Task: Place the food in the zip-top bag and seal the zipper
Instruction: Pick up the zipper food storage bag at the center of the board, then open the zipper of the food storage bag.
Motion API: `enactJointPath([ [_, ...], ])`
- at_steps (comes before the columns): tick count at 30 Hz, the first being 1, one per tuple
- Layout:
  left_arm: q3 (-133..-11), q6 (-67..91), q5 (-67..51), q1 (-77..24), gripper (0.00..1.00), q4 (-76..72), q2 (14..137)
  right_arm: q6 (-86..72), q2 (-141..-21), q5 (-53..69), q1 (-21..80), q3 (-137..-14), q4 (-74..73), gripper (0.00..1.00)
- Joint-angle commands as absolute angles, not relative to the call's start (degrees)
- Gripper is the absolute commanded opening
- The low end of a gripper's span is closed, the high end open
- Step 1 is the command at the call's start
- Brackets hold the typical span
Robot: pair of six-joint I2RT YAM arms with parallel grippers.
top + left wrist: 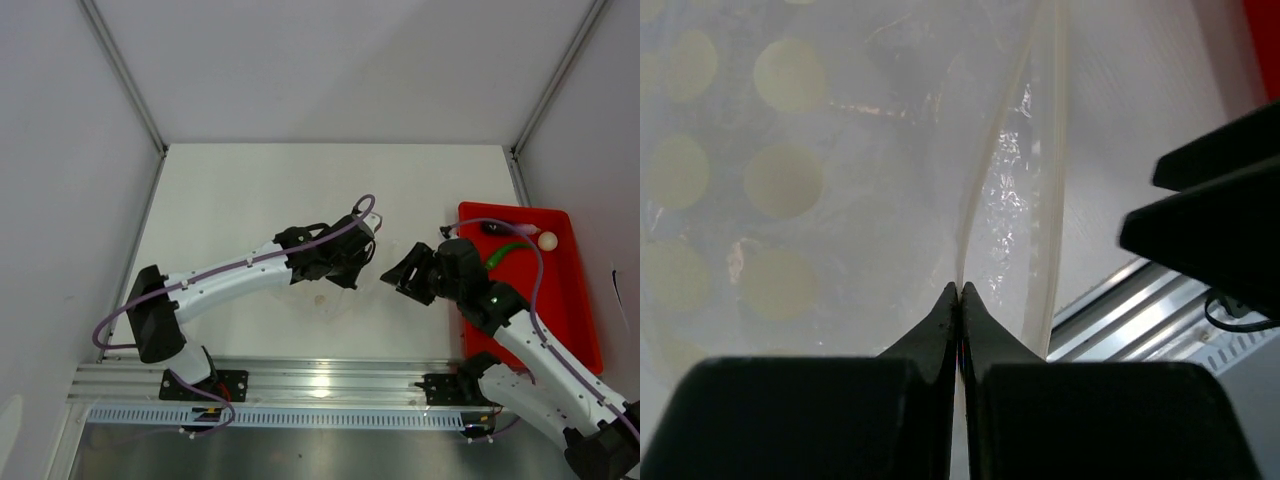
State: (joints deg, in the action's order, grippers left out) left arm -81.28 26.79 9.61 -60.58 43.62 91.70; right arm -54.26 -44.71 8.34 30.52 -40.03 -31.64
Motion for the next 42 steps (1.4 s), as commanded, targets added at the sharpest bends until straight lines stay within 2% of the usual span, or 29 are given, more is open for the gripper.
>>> enactJointPath([
  [1,-81.04,27.69,4.84,-60.29,0.01,40.0,89.65,-56.95,-47.72,4.84,32.6,-42.1,-25.59,0.59],
  [7,-83.14,27.86,3.25,-60.29,0.01,39.38,89.74,-56.87,-51.94,4.13,33.84,-41.57,-21.45,0.57],
  [11,-85.43,28.39,2.2,-60.29,0.01,39.46,90.26,-55.64,-53.87,3.26,33.92,-41.92,-21.27,0.5],
  [20,-91.22,28.92,-2.19,-57.48,0.0,38.23,90.26,-52.3,-56.86,1.4,33.93,-39.73,-17.23,0.2],
  [21,-91.67,28.92,-2.37,-57.13,0.01,38.49,90.87,-51.16,-58.43,1.58,33.93,-40.16,-16.97,0.1],
  [23,-93.24,28.92,-1.15,-55.99,0.0,39.98,91.4,-49.49,-59.93,0.01,33.93,-41.65,-18.97,0.0],
  [27,-92.73,29.97,4.04,-53.09,0.01,42.63,90.01,-44.04,-61.61,-7.98,33.05,-46.31,-30.13,0.0],
  [29,-90.71,29.97,4.13,-50.81,0.01,41.05,88.25,-40.71,-61.17,-8.0,30.25,-47.37,-31.9,0.0],
  [32,-88.68,29.53,2.12,-49.04,0.01,38.68,86.05,-37.19,-60.12,-3.88,25.85,-46.93,-31.73,0.0],
  [36,-89.39,30.93,-5.77,-49.22,0.01,37.01,87.89,-34.19,-61.96,4.36,24.87,-47.81,-28.57,0.0],
  [39,-88.94,32.6,-7.82,-50.18,0.0,35.07,89.99,-33.22,-65.47,6.68,24.96,-49.74,-28.04,0.09],
  [40,-89.47,33.04,-8.0,-50.27,0.01,35.24,91.13,-32.79,-66.61,6.77,24.87,-50.96,-28.65,0.22],
  [42,-90.0,34.45,-7.65,-50.27,0.01,35.16,91.49,-32.26,-67.15,6.59,24.96,-52.2,-29.96,0.33],
])
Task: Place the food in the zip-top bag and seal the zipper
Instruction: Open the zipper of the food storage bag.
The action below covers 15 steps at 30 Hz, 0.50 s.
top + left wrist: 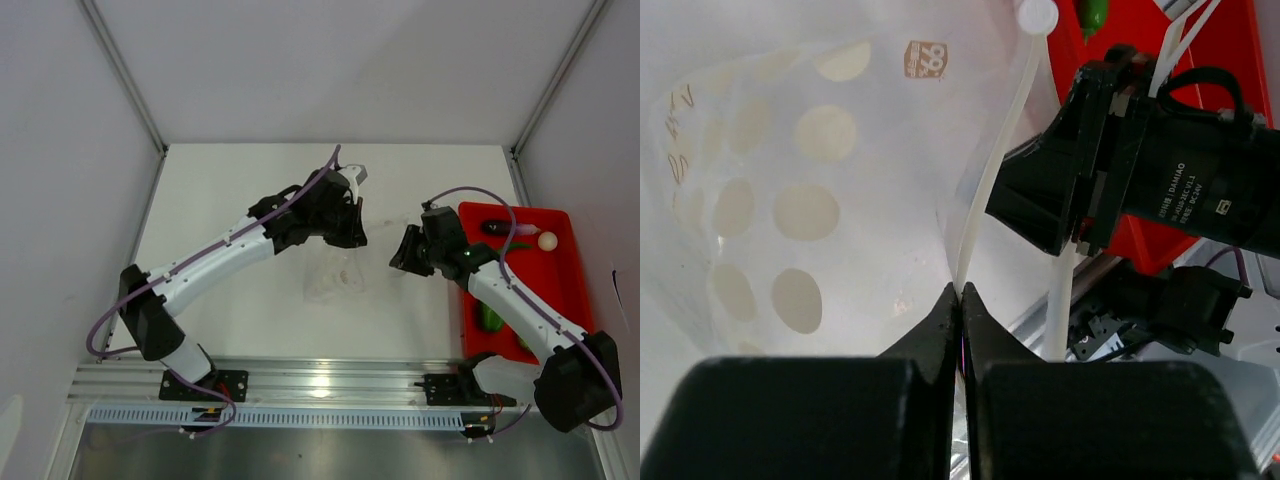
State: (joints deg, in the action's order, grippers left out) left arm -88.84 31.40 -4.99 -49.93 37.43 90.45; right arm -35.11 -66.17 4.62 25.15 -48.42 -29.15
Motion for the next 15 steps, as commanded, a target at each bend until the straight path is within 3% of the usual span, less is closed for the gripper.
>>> enactJointPath([
  [1,-90.35,34.71,-7.12,-50.27,0.01,34.72,91.49,-31.99,-67.06,6.5,24.87,-52.9,-30.75,0.37],
  [4,-91.05,36.03,-3.8,-50.27,0.01,34.63,91.58,-31.38,-65.13,5.63,24.96,-54.84,-34.01,0.54],
  [8,-93.07,37.96,-0.28,-50.27,0.01,35.59,92.28,-31.9,-59.44,5.63,24.87,-57.56,-39.71,0.62],
  [9,-93.86,38.23,0.26,-50.27,0.01,36.2,92.81,-32.34,-58.37,5.45,24.87,-58.87,-40.77,0.72],
  [15,-95.71,39.29,3.78,-50.27,0.01,37.44,95.27,-33.48,-50.64,0.81,24.35,-65.98,-50.61,0.76],
])
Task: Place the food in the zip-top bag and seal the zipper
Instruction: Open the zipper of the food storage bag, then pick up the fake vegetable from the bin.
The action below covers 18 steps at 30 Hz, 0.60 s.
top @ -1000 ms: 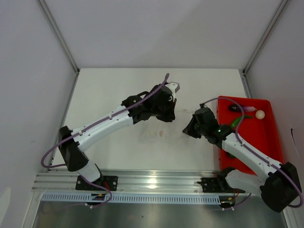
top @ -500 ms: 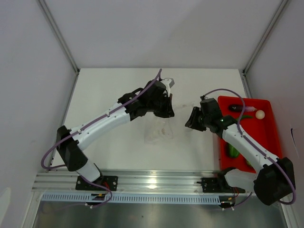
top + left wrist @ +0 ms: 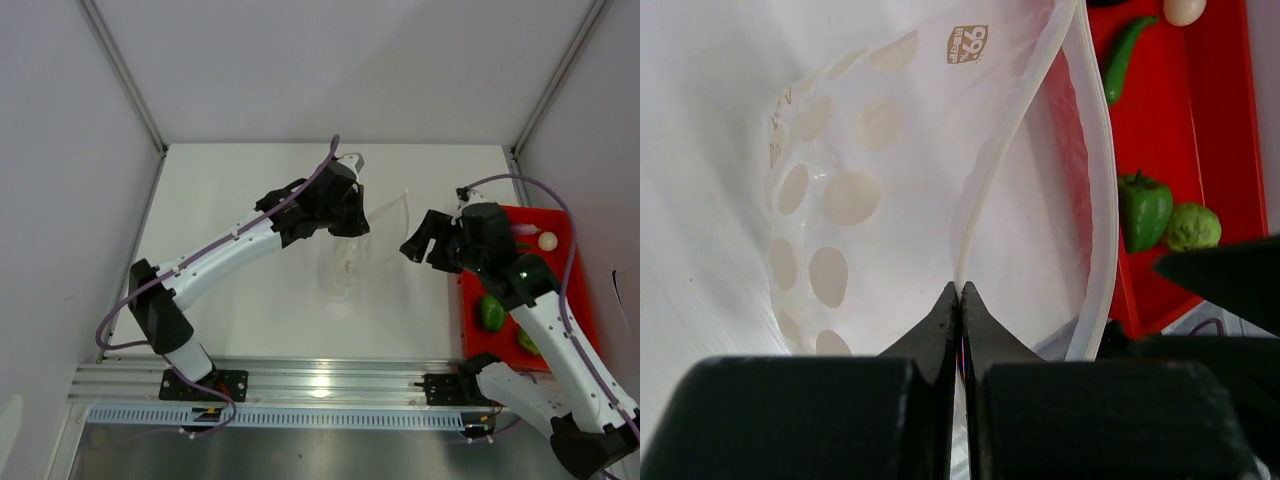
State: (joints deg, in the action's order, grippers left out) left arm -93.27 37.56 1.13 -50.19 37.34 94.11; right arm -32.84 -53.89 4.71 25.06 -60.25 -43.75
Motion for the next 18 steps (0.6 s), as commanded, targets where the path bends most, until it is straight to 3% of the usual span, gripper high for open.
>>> enactJointPath([
  [1,-95.63,39.55,4.13,-50.27,0.0,37.44,95.27,-33.66,-50.19,0.01,24.08,-67.22,-53.15,0.76],
  [5,-94.39,39.55,4.48,-50.27,0.01,36.91,95.1,-33.58,-48.87,-6.58,19.79,-71.71,-56.51,0.79],
  [13,-93.69,38.5,6.5,-50.27,0.01,38.76,94.04,-33.05,-50.62,-5.71,8.01,-73.39,-52.49,0.8],
  [18,-91.32,38.85,4.4,-50.27,0.0,37.62,91.85,-33.04,-56.07,7.97,-6.65,-67.86,-44.31,0.79],
])
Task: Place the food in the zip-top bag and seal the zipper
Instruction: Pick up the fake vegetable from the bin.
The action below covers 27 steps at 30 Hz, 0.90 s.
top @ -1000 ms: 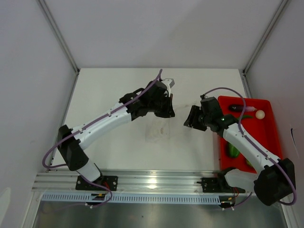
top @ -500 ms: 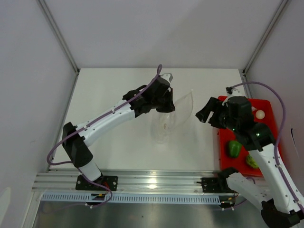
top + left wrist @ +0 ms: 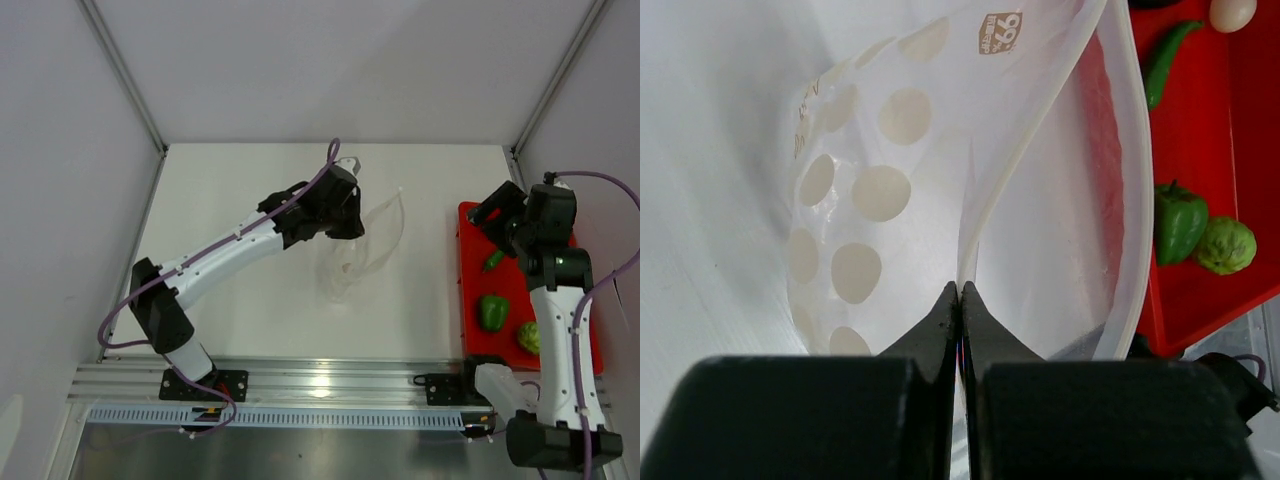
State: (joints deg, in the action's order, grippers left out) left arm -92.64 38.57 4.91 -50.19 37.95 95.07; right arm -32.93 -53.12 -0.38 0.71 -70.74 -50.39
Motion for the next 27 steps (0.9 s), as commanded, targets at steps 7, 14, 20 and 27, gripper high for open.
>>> enactJointPath([
  [7,-90.79,38.59,1.59,-50.45,0.0,38.49,89.83,-44.71,-60.37,23.47,-24.41,-54.86,-23.85,0.75],
  [14,-89.3,37.71,0.71,-50.71,0.01,40.69,87.81,-48.6,-70.12,16.97,-26.54,-52.55,-15.12,0.7],
  [20,-86.31,37.53,-1.76,-50.71,0.01,38.58,85.69,-48.6,-77.6,9.85,-26.63,-53.17,-12.39,0.61],
  [27,-86.66,37.0,-2.46,-50.1,0.01,38.93,86.66,-48.6,-83.49,5.36,-26.72,-53.17,-9.5,0.58],
])
